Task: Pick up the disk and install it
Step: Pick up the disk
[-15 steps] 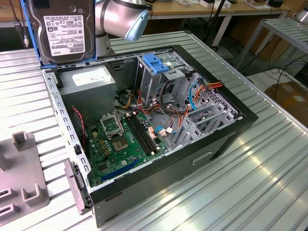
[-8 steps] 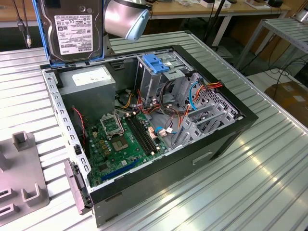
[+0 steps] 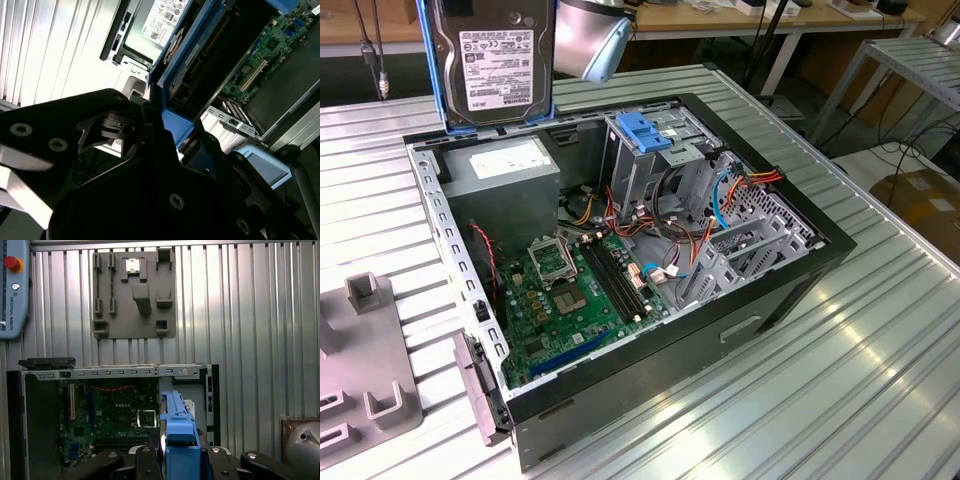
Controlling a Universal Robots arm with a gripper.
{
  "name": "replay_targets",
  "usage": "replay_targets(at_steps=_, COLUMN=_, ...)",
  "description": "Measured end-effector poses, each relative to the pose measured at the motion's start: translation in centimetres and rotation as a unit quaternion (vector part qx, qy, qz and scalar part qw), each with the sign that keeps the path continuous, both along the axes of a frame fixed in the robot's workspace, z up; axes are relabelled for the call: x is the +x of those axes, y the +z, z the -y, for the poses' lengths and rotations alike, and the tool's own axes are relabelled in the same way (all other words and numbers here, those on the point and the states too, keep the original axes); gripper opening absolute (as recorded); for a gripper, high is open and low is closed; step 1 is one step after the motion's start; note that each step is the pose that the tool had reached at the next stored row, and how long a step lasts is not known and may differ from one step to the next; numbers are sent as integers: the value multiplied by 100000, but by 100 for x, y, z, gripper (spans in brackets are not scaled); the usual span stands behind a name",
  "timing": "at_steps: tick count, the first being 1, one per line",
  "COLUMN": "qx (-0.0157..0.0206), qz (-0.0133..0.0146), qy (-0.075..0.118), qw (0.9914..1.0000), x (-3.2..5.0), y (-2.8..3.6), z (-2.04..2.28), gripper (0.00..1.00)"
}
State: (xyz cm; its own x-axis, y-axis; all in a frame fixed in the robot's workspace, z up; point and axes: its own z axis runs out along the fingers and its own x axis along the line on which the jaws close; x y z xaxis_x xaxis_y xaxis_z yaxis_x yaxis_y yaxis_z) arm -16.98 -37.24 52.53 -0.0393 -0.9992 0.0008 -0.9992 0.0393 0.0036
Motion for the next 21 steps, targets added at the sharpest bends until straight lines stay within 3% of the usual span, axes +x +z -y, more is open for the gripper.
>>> replay_targets(at_steps=2, qx=4, qz=5, qy=6, qw=100000, x=90, y=-3, z=0, gripper=37)
replay_targets(at_steps=5, qx=2, qz=2, qy=2, qw=100000, x=159, y=-5, z=1, gripper=37)
replay_targets(at_steps=21, qx=4, qz=2, qy=6, qw=100000, x=382, y=-16, z=103, gripper=37)
